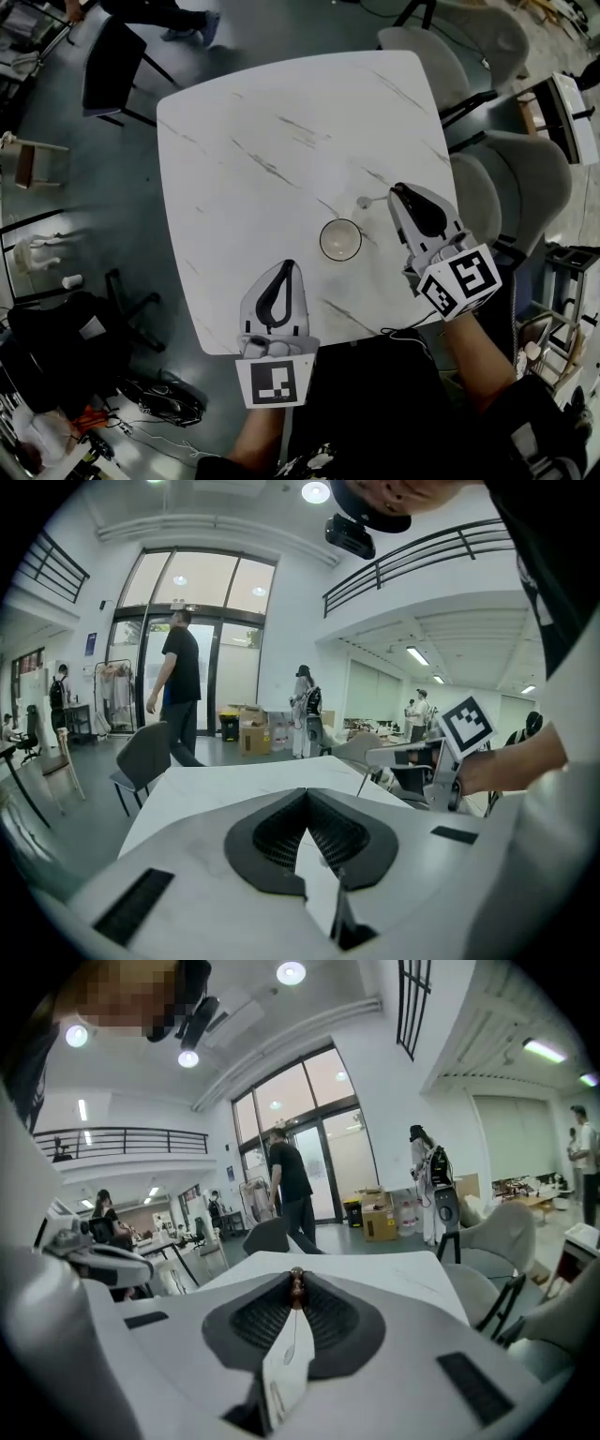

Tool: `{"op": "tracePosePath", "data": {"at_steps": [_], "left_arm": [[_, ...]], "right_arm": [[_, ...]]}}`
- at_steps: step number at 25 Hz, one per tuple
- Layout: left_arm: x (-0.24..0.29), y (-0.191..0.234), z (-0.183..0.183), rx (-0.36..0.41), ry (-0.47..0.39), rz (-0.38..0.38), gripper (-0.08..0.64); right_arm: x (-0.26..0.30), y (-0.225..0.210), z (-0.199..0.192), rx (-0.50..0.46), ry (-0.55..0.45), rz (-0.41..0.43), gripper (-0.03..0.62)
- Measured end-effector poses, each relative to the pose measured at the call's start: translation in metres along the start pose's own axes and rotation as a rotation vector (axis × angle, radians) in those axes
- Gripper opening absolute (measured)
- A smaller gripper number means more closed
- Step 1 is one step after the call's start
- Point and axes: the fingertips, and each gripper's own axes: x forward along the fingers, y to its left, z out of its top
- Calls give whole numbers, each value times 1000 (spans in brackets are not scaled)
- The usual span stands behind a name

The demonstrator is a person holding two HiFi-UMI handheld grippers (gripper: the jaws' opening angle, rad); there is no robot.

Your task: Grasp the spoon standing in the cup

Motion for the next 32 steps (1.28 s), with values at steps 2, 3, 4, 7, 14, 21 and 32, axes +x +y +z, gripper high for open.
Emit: {"op": "tracePosePath", "data": {"at_steps": [2,3,4,7,14,21,32], "left_arm": [[0,0,-3,3,6,0,9],[0,0,-4,4,10,1,9],[0,1,-5,7,12,1,9],[0,0,-3,9,8,2,9],[0,1,-11,4,18,7,9],[2,-1,-13,13,32,6,9],[2,-6,-16,9,46,10,9]], "right_arm": [[4,-12,-26,20,43,-35,95],[6,-16,-42,43,68,-48,95],[8,-20,-56,63,96,-61,95],[7,-28,-78,106,134,-83,95],[10,-41,-86,-55,107,-171,97],[11,-70,-104,-163,106,-336,139],[9,-91,-134,-230,200,-448,172]]}}
